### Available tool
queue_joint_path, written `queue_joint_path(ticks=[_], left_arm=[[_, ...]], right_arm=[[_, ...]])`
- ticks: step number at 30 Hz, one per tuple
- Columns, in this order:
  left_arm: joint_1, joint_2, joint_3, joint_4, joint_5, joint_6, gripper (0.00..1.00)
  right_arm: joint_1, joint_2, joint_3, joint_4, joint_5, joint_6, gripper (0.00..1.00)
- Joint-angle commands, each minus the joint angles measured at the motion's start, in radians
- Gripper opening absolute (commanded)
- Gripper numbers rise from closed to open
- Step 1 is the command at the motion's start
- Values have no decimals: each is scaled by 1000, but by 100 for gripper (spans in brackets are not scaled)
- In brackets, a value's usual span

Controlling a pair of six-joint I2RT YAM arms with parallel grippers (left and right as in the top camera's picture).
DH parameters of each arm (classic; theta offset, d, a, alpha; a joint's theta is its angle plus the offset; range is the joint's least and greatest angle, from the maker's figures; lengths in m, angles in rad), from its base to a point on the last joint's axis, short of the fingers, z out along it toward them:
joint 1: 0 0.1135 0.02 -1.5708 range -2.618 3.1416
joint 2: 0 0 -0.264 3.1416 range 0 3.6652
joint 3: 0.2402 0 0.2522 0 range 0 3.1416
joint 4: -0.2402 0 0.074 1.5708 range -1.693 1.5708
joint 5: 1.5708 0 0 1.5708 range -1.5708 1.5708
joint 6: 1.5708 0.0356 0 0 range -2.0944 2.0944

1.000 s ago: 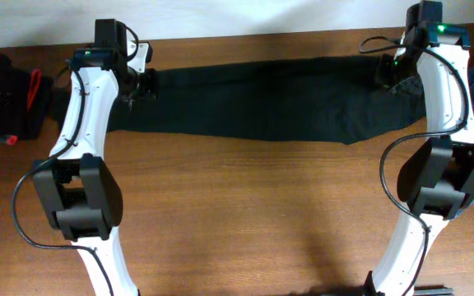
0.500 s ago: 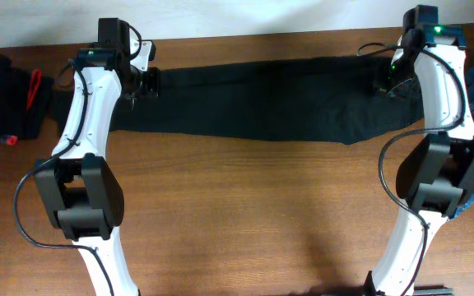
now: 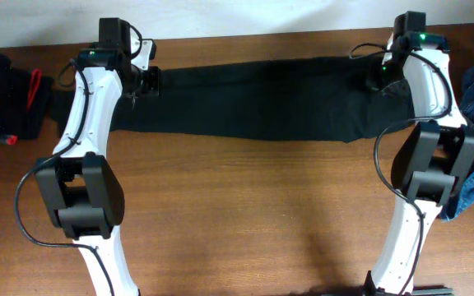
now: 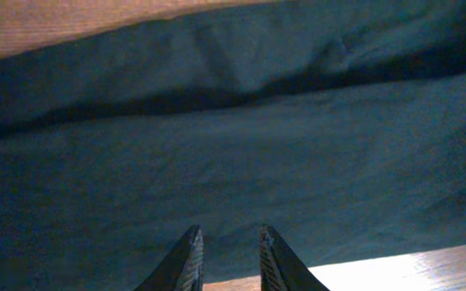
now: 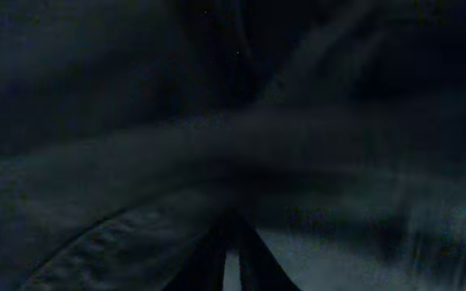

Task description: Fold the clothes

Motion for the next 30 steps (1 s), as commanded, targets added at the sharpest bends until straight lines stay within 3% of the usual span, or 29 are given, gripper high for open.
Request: queue_joint_path(ticks=[1, 19, 20, 22, 23, 24, 25, 27, 30], left_arm=[[-1, 11, -7, 5, 11, 16, 24], [-1, 11, -7, 5, 11, 16, 25], [-1, 11, -8, 5, 11, 16, 28], [-1, 11, -8, 5, 11, 16, 47], [-1, 13, -9, 5, 11, 16, 48], [-1, 15, -9, 5, 11, 16, 49], [-1, 19, -9, 6, 11, 15, 53], [-1, 28, -9, 6, 11, 14, 55], [0, 30, -9, 14, 5, 15, 54]], right_arm=[[10, 45, -5, 56, -32, -23, 12], [10, 135, -5, 375, -82, -82, 14], [10, 135, -5, 374, -82, -76, 17], [10, 135, -5, 359, -83, -60, 36], [10, 136, -5, 348, -83, -60, 48], [10, 136, -5, 336, -85, -60, 74], [10, 135, -5, 322, -93, -60, 86], [10, 121, 4, 270, -96, -60, 98], [13, 73, 29, 195, -99, -60, 99]])
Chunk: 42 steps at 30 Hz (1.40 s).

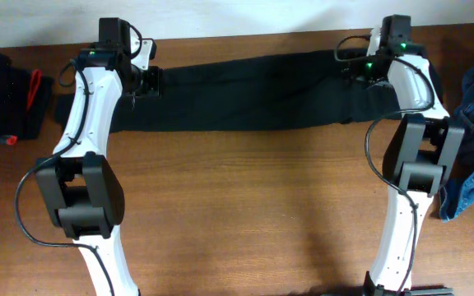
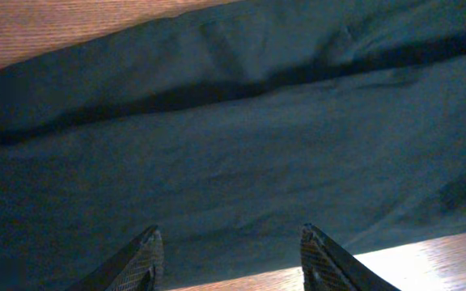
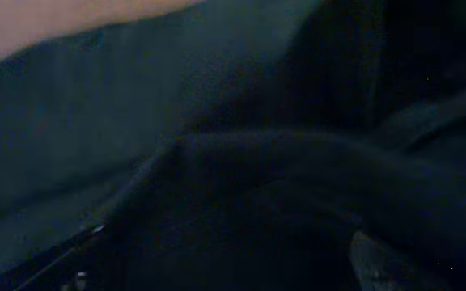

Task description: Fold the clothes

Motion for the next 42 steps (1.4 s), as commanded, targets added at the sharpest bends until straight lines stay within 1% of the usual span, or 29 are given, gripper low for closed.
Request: queue_joint_path(ticks=[1, 4, 5, 9, 12, 13, 15, 16, 18, 19, 20, 28, 33, 37, 42], left_arm=[[3, 27, -9, 18, 0, 3, 55], [8, 30, -9, 36, -16, -54, 54], [8, 35, -9, 35, -27, -56, 53], [5, 89, -9, 33, -77, -57, 43], [5, 148, -9, 55, -77, -60, 18], [5, 162, -9, 60, -76, -61, 11], [5, 185, -9, 74, -77, -79, 1], [5, 195, -9, 85, -76, -83, 1], [5, 214, -9, 109, -81, -82, 1], [5, 224, -9, 122, -90, -82, 1], [6, 233, -9, 133, -99, -82, 1], [6, 242, -9, 156, -122, -82, 1], [6, 266, -9, 142, -122, -82, 1], [6, 284, -9, 80, -122, -82, 1], [6, 285, -9, -39, -121, -83, 1]], right_arm=[[-5, -58, 27, -66, 9, 4, 99], [7, -128, 55, -120, 9, 1, 99], [11, -148, 61, -139, 9, 1, 99], [38, -183, 63, -190, 10, 1, 99], [49, -170, 60, -219, 17, 1, 99], [49, -163, 57, -222, 17, 1, 96], [48, -147, 56, -223, 18, 1, 71], [47, -132, 56, -212, 24, 1, 50], [43, -105, 56, -192, 37, 2, 17], [43, -89, 56, -183, 43, 4, 8], [41, -74, 56, -179, 42, 4, 4], [41, 26, 56, -163, 47, 4, 4], [41, 62, 55, -215, 47, 2, 4], [41, 62, 55, -305, 47, 1, 4], [41, 62, 55, -437, 46, 2, 4]])
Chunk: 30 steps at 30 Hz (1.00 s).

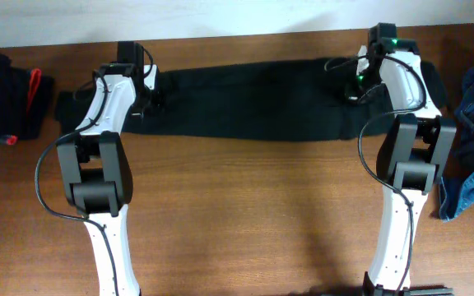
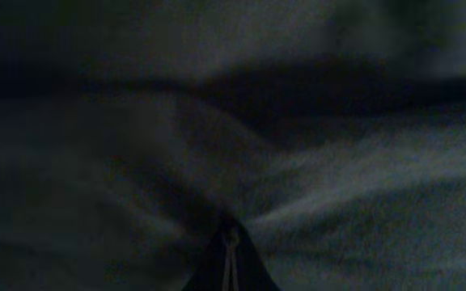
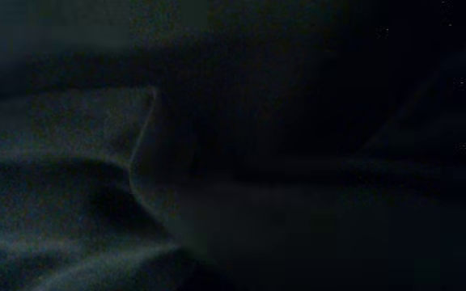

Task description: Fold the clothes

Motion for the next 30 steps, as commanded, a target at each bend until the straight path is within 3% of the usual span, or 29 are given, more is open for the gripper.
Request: queue_joint_path(ticks=[1, 16, 25, 30], left_arm=[[3, 58, -18, -92, -15, -17, 0], [3, 58, -18, -544, -47, -56, 1], [3, 39, -18, -603, -76, -59, 1], [3, -100, -18, -560, -74, -76, 0]], right_arm=[[0, 36, -5, -74, 13, 5, 4], [53, 36, -8, -372, 9, 13, 4], [98, -3, -8, -407, 10, 13, 4], [103, -112, -7, -402, 10, 12, 4]])
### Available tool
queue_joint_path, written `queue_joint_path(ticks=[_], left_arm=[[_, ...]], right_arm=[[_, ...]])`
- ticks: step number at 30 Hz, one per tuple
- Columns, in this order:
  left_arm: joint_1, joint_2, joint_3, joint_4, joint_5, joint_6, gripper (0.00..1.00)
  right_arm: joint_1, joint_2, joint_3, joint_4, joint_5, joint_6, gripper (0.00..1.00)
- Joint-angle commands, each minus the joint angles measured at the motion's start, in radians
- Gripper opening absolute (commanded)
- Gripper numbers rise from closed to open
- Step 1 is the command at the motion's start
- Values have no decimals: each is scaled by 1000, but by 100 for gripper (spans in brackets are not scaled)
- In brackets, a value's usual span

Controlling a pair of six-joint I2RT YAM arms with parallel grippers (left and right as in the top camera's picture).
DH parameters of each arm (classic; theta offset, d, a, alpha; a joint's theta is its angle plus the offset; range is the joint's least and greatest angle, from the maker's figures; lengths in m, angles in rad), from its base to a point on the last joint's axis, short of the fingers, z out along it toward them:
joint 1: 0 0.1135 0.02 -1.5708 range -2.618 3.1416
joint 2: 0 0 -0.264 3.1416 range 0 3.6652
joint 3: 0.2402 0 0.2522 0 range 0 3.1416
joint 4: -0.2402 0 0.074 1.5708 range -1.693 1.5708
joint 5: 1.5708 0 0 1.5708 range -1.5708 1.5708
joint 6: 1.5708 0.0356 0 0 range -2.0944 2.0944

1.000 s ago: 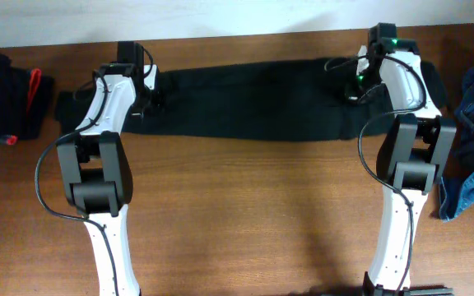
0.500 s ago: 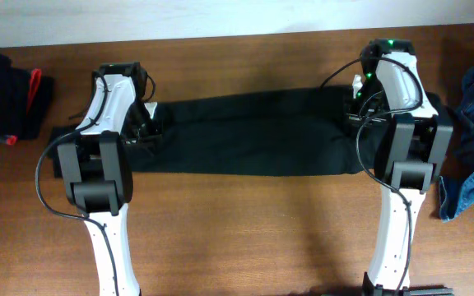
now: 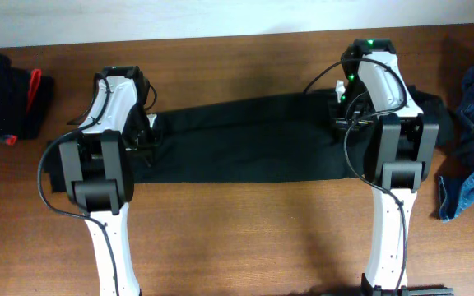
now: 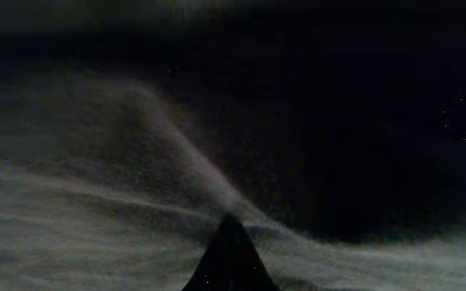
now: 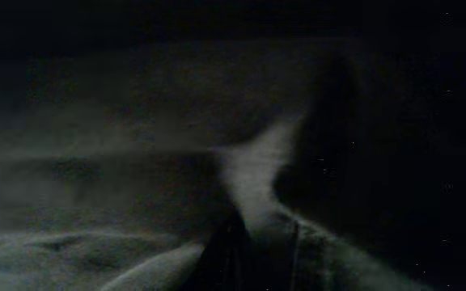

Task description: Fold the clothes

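Long black trousers (image 3: 245,140) lie stretched left to right across the middle of the table. At their left end my left gripper (image 3: 144,136) is shut on the cloth. In the left wrist view its fingertips (image 4: 231,230) meet in a point with a ridge of black cloth (image 4: 176,153) drawn up to them. Near the right end my right gripper (image 3: 341,112) is shut on the cloth too. A pale pinched fold (image 5: 257,166) runs into its closed tips (image 5: 253,238). Both wrist views are very dark.
A folded black garment with a red item (image 3: 6,94) lies at the far left. Blue jeans are heaped at the right edge, with more denim (image 3: 459,193) hanging lower. The white wall (image 3: 220,16) borders the far side of the wooden table (image 3: 245,238).
Both grippers, still shut on the trousers, have moved toward the near side. The trousers now lie in the middle of the table instead of along its far edge, and their left end sits further right.
First the trousers lay along the far edge, with my left fingers slightly apart over the left end and the right ones closed at the right end. Then both grippers stood open. Later both were shut on the cloth. Now the trousers lie nearer the front.
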Motion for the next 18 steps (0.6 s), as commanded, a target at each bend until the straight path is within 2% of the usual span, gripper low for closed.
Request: queue_joint_path(ticks=[1, 6, 8, 9, 11, 12, 13, 15, 16, 17, 18], left_arm=[[3, -159, -8, 28, -21, -25, 1], [2, -356, -8, 64, -22, -24, 1], [3, -421, -8, 73, -22, -24, 8], [3, -448, -8, 80, -22, -24, 24], [3, -488, -8, 98, -21, -24, 49], [3, -493, -8, 101, -21, -24, 55], [2, -496, -8, 101, -16, -24, 59], [2, -495, -9, 100, 12, -24, 69], [2, -489, -9, 100, 31, -24, 70], [2, -484, -9, 100, 55, -24, 70], [2, -480, -9, 101, 73, -24, 70]], right_arm=[[8, -141, -3, -1, 2, 11, 4], [-5, -307, 16, -3, 70, 13, 4], [-23, -375, 18, -2, 106, 70, 9], [-37, -409, 18, -1, 121, 110, 18], [-83, -480, 18, 3, 158, 207, 39], [-98, -494, 18, 4, 163, 225, 42], [-121, -515, 18, 6, 163, 246, 49], [-177, -544, 18, 9, 159, 291, 78], [-204, -550, 18, 10, 159, 311, 92], [-231, -551, 18, 11, 159, 334, 99], [-258, -551, 17, 11, 157, 355, 99]])
